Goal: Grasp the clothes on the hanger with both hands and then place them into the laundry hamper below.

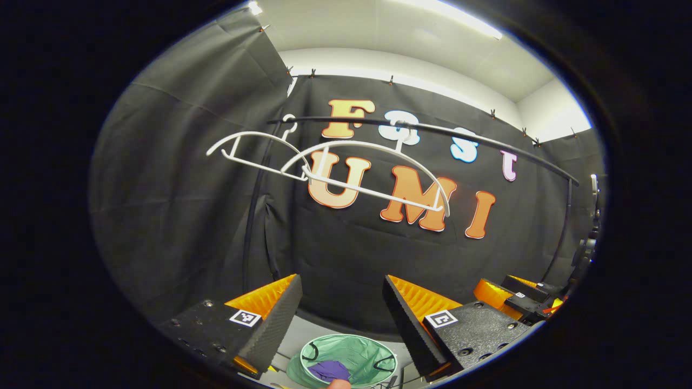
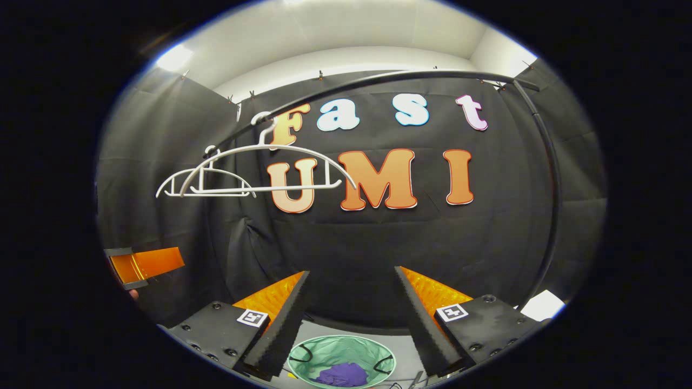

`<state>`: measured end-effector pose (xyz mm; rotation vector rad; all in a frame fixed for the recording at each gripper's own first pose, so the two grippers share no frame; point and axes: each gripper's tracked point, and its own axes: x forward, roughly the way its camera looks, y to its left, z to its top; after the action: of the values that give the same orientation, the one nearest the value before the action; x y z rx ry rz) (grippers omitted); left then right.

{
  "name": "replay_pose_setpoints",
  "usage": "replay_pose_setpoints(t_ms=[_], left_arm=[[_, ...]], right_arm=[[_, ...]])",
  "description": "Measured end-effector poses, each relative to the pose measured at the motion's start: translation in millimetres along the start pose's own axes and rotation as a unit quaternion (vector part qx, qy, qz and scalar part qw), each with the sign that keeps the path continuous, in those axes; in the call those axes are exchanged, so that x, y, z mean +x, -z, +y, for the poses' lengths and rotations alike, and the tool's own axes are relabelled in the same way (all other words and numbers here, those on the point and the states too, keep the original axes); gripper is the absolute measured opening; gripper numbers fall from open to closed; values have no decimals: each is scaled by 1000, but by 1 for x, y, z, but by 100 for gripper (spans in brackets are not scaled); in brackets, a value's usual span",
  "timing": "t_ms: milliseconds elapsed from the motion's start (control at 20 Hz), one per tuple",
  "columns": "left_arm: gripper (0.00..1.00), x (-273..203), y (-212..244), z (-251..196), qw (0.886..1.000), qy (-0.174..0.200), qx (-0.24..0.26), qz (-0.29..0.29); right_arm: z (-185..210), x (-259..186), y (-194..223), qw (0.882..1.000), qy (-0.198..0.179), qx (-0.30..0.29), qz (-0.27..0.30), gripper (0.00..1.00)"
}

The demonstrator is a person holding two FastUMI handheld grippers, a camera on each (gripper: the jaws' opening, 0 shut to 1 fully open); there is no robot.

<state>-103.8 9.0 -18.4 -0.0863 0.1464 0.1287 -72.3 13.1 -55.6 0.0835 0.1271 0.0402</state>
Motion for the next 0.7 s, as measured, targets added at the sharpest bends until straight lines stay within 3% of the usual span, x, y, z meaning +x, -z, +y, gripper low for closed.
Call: replay_pose_setpoints(t_ms=[50,100,150,450,700], left_arm=[[92,-12,-4,4,1000,0,2,-6],[92,-22,-7,6,1000,-2,5,-11],[95,-38,-7,10,1000,0,8,-16],[92,-91,5,16,1000,16,-5,-20],[95,-117,14,21,999,5,13,-35]], right_arm=[[3,-12,-3,1000,0,-3,-4,98],[6,-24,-6,1000,1,-9,-6,89],[8,-36,-7,1000,0,-14,-8,89],[11,-108,-14,1000,-2,-12,-21,89],[2,-134,-28,998,16,-27,-46,89]])
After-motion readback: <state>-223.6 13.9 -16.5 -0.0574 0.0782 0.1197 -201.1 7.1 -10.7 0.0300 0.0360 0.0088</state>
